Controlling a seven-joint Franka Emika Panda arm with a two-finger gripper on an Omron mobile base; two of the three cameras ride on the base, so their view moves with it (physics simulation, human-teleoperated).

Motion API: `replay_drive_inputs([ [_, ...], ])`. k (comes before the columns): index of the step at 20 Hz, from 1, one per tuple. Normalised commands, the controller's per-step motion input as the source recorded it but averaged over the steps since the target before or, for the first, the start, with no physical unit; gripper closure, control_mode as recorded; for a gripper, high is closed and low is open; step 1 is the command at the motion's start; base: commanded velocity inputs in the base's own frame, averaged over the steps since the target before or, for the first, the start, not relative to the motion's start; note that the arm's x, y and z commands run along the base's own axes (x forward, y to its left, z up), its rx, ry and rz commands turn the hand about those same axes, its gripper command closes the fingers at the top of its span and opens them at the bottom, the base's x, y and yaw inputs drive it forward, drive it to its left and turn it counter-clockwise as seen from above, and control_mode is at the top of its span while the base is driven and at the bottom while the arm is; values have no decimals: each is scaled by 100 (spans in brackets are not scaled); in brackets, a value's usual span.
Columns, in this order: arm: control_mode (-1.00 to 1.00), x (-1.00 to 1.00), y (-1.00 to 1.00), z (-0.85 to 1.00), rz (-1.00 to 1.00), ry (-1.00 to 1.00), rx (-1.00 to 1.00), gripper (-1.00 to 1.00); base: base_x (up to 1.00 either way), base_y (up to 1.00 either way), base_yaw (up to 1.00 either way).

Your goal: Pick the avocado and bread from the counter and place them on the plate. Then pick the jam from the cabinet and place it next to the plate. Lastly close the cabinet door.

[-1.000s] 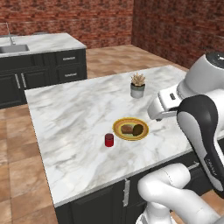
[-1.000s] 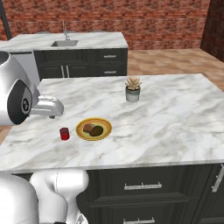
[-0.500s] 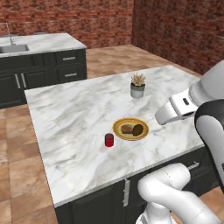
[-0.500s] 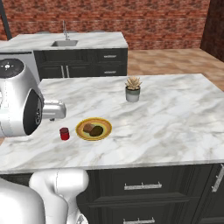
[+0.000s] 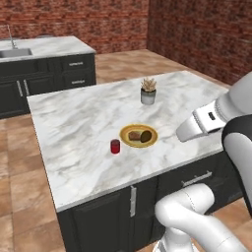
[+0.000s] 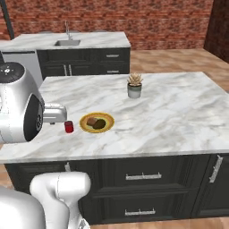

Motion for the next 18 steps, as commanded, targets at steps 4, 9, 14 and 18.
replay_drive_inputs([
  [4,100,0,0,0,0,0,0,-100,-50,0,1],
  [9,100,0,0,0,0,0,0,-100,-13,3,20],
  [14,100,0,0,0,0,0,0,-100,0,5,46],
  [18,100,0,0,0,0,0,0,-100,0,7,48],
])
